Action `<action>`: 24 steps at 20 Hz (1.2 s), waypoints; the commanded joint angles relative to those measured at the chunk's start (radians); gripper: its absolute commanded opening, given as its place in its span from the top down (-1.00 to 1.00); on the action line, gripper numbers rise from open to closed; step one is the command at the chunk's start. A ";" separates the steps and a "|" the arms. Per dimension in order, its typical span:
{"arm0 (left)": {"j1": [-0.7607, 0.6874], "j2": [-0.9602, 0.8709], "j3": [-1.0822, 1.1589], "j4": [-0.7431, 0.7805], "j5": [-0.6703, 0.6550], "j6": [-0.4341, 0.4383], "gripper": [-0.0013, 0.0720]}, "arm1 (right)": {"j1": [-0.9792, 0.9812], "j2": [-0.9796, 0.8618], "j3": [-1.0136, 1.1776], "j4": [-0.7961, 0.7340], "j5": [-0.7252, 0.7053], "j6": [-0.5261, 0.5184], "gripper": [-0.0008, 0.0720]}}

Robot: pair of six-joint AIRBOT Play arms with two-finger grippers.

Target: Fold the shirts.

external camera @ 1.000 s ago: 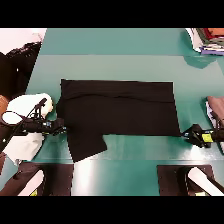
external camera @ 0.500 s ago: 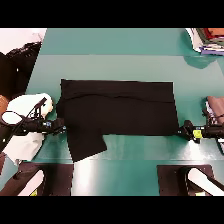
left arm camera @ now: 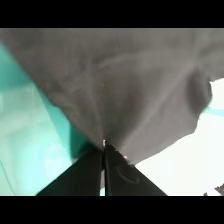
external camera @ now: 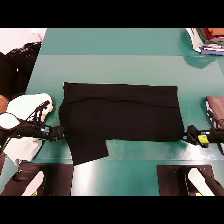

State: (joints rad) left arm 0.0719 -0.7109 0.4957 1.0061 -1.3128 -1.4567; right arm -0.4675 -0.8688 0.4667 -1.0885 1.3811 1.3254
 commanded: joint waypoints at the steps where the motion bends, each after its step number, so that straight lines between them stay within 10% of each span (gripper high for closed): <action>1: -0.090 0.130 0.029 0.007 -0.076 -0.117 0.90 | -0.056 0.161 0.009 -0.039 0.127 0.031 0.93; 23: -0.014 -0.748 0.627 -0.023 0.611 -0.002 0.90 | 0.396 -0.843 1.056 0.041 -0.072 0.177 0.91; 24: -0.014 -0.745 0.628 -0.024 0.628 -0.002 0.89 | 0.390 -0.867 1.089 0.065 -0.073 0.172 0.58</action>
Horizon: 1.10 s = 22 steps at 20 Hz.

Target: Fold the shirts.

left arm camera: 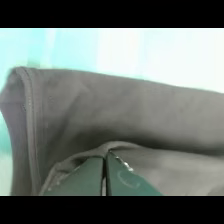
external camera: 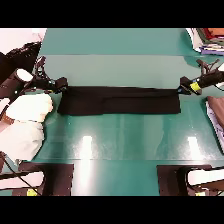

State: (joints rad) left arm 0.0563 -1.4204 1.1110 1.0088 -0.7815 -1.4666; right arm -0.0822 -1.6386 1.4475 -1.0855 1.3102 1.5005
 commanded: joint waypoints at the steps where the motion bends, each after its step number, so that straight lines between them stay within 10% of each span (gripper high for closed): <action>1: 0.002 -0.035 0.019 -0.038 0.099 0.008 0.85 | -0.003 -0.118 0.142 0.097 0.001 -0.025 -0.01; 3: 0.002 -0.035 0.058 -0.040 0.059 0.008 -0.22 | -0.026 -0.139 0.193 0.153 0.035 -0.082 -0.15; 8: 0.002 -0.035 0.181 -0.041 -0.157 0.054 -0.17 | -0.125 -0.132 0.197 0.140 0.203 -0.177 -0.15; 10: 0.002 -0.035 0.187 -0.045 -0.210 0.079 0.84 | -0.183 -0.132 0.158 0.141 0.253 -0.189 -0.15; 13: 0.002 -0.035 0.186 -0.051 -0.232 0.103 0.90 | -0.253 -0.133 0.045 0.144 0.261 -0.206 -0.81; 22: -0.179 -0.038 0.187 -0.067 -0.157 0.101 0.90 | -0.209 -0.138 -0.171 0.272 0.060 -0.317 -0.58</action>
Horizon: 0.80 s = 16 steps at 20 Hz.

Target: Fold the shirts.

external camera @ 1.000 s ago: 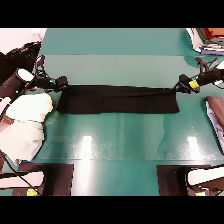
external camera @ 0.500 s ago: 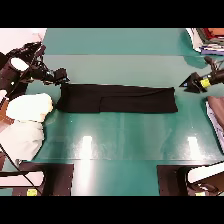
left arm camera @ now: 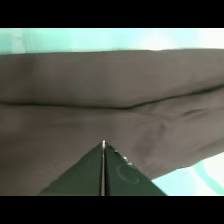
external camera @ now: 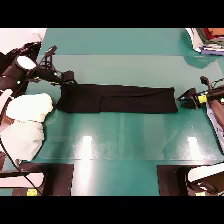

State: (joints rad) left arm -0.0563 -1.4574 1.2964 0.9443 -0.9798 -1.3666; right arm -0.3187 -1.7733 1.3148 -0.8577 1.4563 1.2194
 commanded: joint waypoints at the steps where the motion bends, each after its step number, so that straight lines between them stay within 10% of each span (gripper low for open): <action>1: -0.093 -0.005 0.002 -0.002 0.067 -0.011 0.90 | 0.048 -0.003 -0.038 0.053 -0.101 -0.037 -0.57; 5: -0.196 -0.101 0.097 -0.006 0.097 -0.044 0.90 | 0.124 -0.003 -0.038 0.053 -0.130 -0.043 -0.13; 9: -0.289 -0.220 0.213 -0.006 0.063 -0.063 0.90 | 0.146 0.009 -0.037 0.055 -0.083 -0.071 0.88; 16: -0.394 -0.342 0.261 -0.009 0.069 -0.074 0.90 | 0.183 0.241 0.081 0.151 -0.031 0.008 0.92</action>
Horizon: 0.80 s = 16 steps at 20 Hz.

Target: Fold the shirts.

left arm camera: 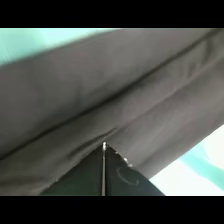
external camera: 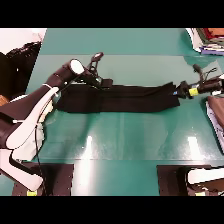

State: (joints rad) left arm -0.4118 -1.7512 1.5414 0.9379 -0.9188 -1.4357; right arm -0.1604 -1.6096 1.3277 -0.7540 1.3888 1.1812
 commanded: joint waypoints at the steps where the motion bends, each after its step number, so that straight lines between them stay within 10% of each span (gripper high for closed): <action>1: -0.045 -0.063 0.016 -0.005 0.006 -0.005 0.90 | 0.053 0.090 0.129 0.047 0.045 0.064 0.92; 16: -0.071 -0.095 0.016 -0.078 0.126 -0.004 0.90 | 0.526 0.092 0.511 0.055 -0.111 0.161 0.92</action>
State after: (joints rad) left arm -0.4820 -1.8454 1.5566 0.8646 -0.8116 -1.4406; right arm 0.2874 -1.5173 1.8198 -0.7044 1.3544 1.3384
